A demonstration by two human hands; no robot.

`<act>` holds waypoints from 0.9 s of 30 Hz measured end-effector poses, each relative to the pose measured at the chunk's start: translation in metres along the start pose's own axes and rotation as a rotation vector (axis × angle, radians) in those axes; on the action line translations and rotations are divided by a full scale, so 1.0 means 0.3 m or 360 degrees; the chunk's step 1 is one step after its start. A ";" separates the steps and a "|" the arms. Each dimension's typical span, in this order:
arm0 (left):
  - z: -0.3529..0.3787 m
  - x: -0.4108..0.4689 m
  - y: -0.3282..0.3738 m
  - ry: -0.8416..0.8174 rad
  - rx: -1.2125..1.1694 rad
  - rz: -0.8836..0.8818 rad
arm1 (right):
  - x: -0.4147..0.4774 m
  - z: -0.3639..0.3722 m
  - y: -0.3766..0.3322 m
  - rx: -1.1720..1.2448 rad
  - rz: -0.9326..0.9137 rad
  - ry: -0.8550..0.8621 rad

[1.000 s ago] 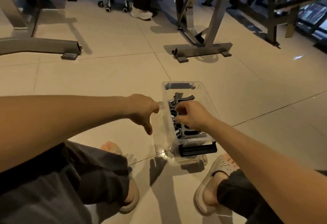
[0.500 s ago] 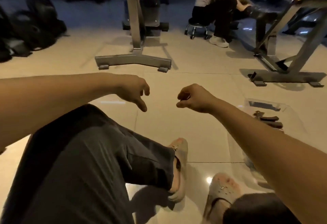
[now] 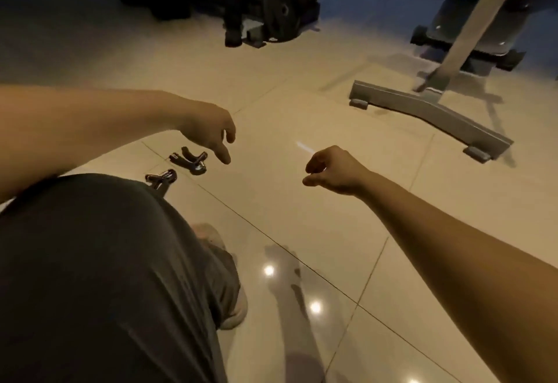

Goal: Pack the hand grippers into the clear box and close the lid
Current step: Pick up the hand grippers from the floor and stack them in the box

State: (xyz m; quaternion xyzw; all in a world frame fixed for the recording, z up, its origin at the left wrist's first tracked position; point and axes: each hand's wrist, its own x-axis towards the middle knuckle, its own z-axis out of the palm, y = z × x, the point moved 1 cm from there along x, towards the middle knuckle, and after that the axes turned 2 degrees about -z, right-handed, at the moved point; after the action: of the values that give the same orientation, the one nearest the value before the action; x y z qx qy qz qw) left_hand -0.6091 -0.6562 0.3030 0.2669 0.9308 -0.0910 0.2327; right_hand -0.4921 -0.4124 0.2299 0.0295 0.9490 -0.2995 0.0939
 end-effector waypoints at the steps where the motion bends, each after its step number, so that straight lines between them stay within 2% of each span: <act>1: 0.016 0.006 -0.092 0.0011 -0.0067 -0.0043 | 0.066 0.029 -0.048 -0.0015 -0.0026 -0.0037; 5: 0.110 0.073 -0.375 0.0004 -0.0284 -0.0170 | 0.308 0.145 -0.192 -0.0063 -0.0114 -0.0175; 9: 0.231 0.181 -0.543 0.0005 -0.0341 -0.0291 | 0.545 0.272 -0.264 -0.0059 -0.0208 -0.0257; 22: 0.555 0.568 -0.899 0.0095 -0.0529 -0.0718 | 1.288 0.624 -0.346 -0.0240 -0.0408 -0.0517; 27: 0.700 0.647 -0.976 0.0072 -0.0741 -0.0969 | 1.478 0.763 -0.329 -0.0386 -0.0506 -0.0660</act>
State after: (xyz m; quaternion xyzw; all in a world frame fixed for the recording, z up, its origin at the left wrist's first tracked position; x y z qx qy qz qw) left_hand -0.8317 -0.8758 0.0389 -0.0798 0.9681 0.0638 0.2287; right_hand -0.9014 -0.6249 0.0147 -0.1930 0.9312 -0.1943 0.2407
